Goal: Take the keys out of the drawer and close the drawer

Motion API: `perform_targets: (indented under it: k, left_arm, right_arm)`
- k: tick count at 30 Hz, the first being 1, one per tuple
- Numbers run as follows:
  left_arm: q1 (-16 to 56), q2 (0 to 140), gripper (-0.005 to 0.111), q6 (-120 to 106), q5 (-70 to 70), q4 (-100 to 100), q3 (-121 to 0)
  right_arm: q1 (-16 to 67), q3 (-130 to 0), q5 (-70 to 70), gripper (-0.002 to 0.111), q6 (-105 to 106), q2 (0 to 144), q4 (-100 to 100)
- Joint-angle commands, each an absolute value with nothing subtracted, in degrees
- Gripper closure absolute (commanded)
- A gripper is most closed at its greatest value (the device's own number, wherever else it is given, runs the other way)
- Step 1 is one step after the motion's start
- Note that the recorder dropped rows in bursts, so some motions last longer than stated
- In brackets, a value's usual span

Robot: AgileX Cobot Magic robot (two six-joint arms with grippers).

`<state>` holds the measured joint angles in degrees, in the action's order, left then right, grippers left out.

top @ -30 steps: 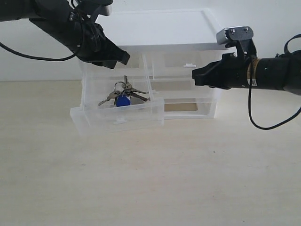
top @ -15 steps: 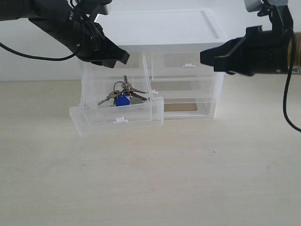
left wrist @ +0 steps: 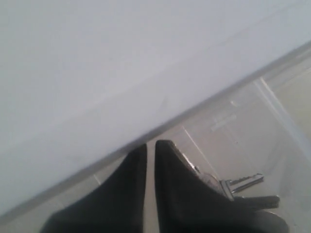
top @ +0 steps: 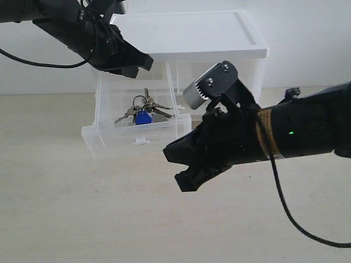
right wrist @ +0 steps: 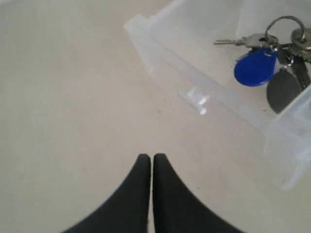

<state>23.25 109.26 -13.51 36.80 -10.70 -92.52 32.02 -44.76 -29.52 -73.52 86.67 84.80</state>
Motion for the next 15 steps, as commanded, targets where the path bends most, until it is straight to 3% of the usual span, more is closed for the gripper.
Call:
perform_targets:
  k: [1,8,15]
  left_arm:
    - [22.91,108.28,0.102,-14.55,37.43,-14.11,-93.33]
    - [22.51,108.28,0.102,-14.55,40.98,-15.55,-93.33]
    - [20.67,108.28,0.102,-13.82,42.37,-15.66,-93.33]
  right_arm:
    - [33.74,-48.81,-23.45,0.108,-71.59,92.14,81.84]
    - [33.74,-61.64,-15.4,0.108,-70.33,101.81,81.31]
    - [33.74,-61.95,-23.76,0.108,-65.27,101.84,75.84]
